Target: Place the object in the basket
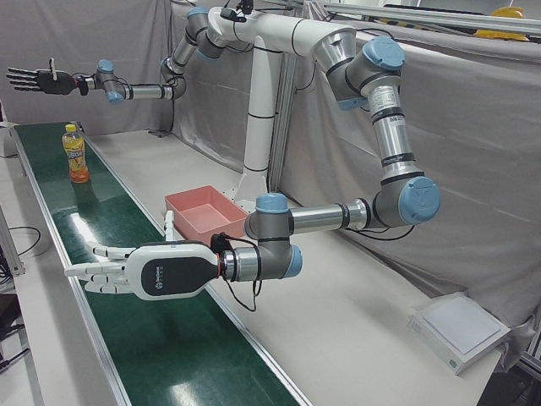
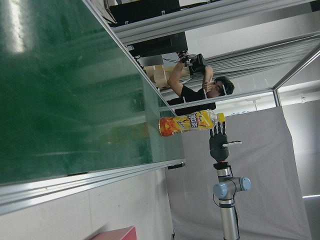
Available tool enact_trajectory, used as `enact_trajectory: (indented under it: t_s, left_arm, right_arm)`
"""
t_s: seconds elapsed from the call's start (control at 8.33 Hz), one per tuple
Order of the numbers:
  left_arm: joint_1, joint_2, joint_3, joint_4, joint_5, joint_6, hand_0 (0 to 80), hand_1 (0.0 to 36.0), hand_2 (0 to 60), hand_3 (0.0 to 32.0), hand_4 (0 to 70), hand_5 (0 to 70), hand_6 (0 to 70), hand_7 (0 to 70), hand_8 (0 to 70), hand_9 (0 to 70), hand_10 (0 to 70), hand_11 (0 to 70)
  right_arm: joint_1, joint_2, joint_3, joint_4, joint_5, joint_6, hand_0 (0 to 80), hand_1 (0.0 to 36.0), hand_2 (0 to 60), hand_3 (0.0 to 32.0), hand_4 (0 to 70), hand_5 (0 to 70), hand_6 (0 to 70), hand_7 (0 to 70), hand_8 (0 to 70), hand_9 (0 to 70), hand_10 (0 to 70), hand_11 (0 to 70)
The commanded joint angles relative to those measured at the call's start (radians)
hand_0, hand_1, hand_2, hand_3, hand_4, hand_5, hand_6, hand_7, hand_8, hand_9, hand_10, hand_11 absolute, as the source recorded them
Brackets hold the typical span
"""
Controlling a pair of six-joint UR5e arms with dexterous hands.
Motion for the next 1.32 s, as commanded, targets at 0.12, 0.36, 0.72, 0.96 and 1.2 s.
enact_trajectory:
  t_s: [0.12, 0.36, 0.72, 0.96, 1.2]
  left_arm:
    - [0.006, -0.017, 0.000, -0.001, 0.000, 0.000, 47.1, 4.5, 0.0, 0.0, 18.6, 17.7, 0.0, 0.0, 7.2, 11.8, 8.1, 12.4]
    - [0.008, -0.026, 0.016, -0.003, 0.000, 0.002, 47.0, 4.7, 0.0, 0.0, 17.7, 16.4, 0.0, 0.0, 6.5, 11.0, 8.0, 12.3]
    - [0.010, -0.049, 0.021, 0.009, 0.000, 0.008, 47.3, 4.9, 0.0, 0.0, 17.9, 18.3, 0.0, 0.0, 6.3, 10.6, 8.7, 13.3]
    - [0.066, -0.101, 0.032, 0.037, 0.000, 0.014, 47.1, 4.8, 0.0, 0.0, 17.5, 17.3, 0.0, 0.0, 5.9, 10.4, 9.9, 15.2]
    - [0.079, -0.150, 0.032, 0.069, 0.000, 0.031, 47.2, 4.8, 0.0, 0.0, 17.7, 17.9, 0.0, 0.0, 6.2, 10.9, 8.9, 13.7]
  right_arm:
    - [0.000, -0.001, 0.001, 0.000, 0.000, 0.000, 0.0, 0.0, 0.0, 0.0, 0.0, 0.0, 0.0, 0.0, 0.0, 0.0, 0.0, 0.0]
    - [0.000, -0.001, 0.000, 0.000, 0.000, 0.000, 0.0, 0.0, 0.0, 0.0, 0.0, 0.0, 0.0, 0.0, 0.0, 0.0, 0.0, 0.0]
    - [0.000, -0.001, 0.000, 0.000, 0.000, 0.000, 0.0, 0.0, 0.0, 0.0, 0.0, 0.0, 0.0, 0.0, 0.0, 0.0, 0.0, 0.0]
    - [0.000, 0.001, 0.000, 0.000, 0.000, 0.000, 0.0, 0.0, 0.0, 0.0, 0.0, 0.0, 0.0, 0.0, 0.0, 0.0, 0.0, 0.0]
    - [0.000, -0.001, 0.000, 0.000, 0.000, 0.000, 0.0, 0.0, 0.0, 0.0, 0.0, 0.0, 0.0, 0.0, 0.0, 0.0, 0.0, 0.0]
